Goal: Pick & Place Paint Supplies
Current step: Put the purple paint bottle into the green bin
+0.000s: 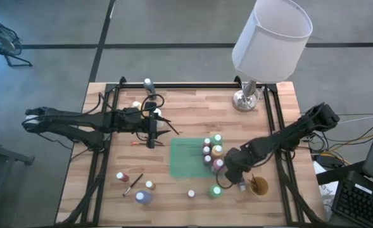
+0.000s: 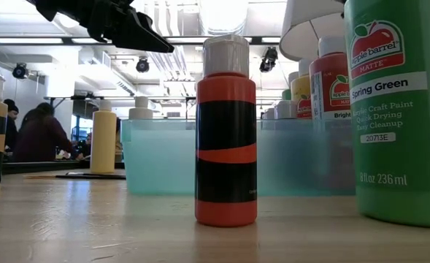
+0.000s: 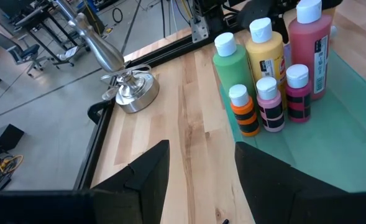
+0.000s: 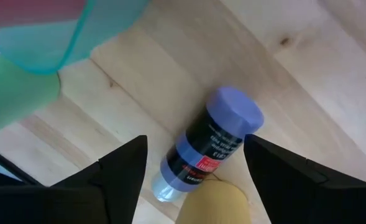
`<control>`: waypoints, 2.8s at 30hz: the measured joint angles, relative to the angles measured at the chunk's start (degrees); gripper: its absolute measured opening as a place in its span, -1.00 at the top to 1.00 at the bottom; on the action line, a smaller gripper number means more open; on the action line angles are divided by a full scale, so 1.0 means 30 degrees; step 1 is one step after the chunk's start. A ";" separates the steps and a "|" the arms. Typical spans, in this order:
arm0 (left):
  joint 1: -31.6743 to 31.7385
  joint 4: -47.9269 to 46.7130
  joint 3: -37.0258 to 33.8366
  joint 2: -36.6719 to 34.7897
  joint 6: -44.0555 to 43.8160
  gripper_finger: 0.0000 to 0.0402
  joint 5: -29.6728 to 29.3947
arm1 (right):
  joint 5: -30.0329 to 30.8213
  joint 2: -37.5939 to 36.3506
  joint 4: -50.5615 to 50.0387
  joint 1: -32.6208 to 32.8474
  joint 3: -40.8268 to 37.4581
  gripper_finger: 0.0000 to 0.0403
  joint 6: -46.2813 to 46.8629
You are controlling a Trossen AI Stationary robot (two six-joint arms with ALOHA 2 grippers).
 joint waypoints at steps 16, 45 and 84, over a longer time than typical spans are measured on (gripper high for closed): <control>0.0005 0.0000 0.0000 0.0000 0.0000 0.06 -0.0005 | 0.0352 0.0000 0.0066 0.0296 -0.1043 -0.43 0.0680; 0.0003 0.0000 0.0000 -0.0006 0.0000 0.06 -0.0003 | 0.0487 -0.0036 0.3137 0.0259 -0.3474 -0.09 0.2083; 0.0005 0.0000 0.0000 0.0000 0.0000 0.06 0.0000 | 0.6828 -0.4477 -0.0386 -0.1853 -0.3218 0.44 -0.1036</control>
